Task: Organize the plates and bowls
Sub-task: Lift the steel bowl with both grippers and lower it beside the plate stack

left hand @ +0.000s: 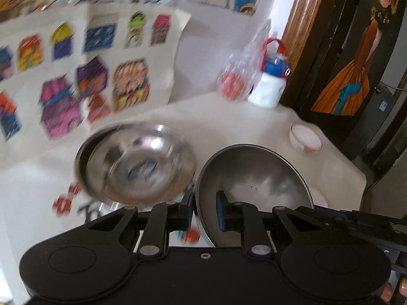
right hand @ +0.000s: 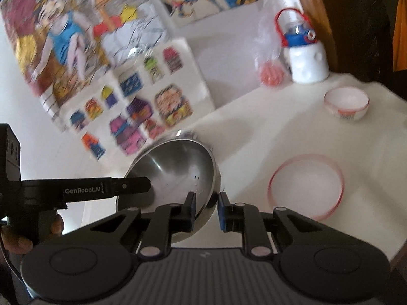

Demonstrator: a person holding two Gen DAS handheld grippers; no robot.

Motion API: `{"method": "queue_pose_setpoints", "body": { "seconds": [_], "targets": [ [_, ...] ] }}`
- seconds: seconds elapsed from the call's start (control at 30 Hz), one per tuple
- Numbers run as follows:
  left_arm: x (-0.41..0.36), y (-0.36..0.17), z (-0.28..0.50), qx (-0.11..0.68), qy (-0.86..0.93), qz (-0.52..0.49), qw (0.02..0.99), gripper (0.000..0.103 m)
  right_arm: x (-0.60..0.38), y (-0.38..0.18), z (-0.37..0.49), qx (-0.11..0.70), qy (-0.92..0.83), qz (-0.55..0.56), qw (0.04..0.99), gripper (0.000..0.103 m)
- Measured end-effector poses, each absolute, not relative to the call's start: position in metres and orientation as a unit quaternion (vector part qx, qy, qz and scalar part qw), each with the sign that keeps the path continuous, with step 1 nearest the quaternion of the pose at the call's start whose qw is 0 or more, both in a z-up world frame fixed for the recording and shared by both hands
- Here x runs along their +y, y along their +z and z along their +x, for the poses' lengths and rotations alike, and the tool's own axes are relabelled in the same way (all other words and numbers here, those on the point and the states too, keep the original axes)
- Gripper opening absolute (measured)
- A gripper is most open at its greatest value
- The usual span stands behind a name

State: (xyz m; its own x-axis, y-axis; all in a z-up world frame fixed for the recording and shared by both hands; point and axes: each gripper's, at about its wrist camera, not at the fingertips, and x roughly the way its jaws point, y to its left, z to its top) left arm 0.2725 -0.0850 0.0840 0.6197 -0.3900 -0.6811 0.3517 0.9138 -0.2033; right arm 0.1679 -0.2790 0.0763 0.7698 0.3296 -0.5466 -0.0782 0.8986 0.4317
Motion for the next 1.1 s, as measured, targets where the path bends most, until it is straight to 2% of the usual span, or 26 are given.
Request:
{"method": "queue_pose_setpoints", "body": {
  "seconds": [0.47,1.1],
  "targets": [
    [-0.012,0.06,0.2,0.42,-0.173,-0.013,0.891,0.02,-0.21,0.054,0.122,0.369,0.166,0.171,0.898,0.021],
    [0.003,0.039,0.203,0.441,-0.157,-0.023,0.883,0.02,-0.2,0.045,0.136,0.381,0.156,0.176,0.894,0.022]
  ]
}}
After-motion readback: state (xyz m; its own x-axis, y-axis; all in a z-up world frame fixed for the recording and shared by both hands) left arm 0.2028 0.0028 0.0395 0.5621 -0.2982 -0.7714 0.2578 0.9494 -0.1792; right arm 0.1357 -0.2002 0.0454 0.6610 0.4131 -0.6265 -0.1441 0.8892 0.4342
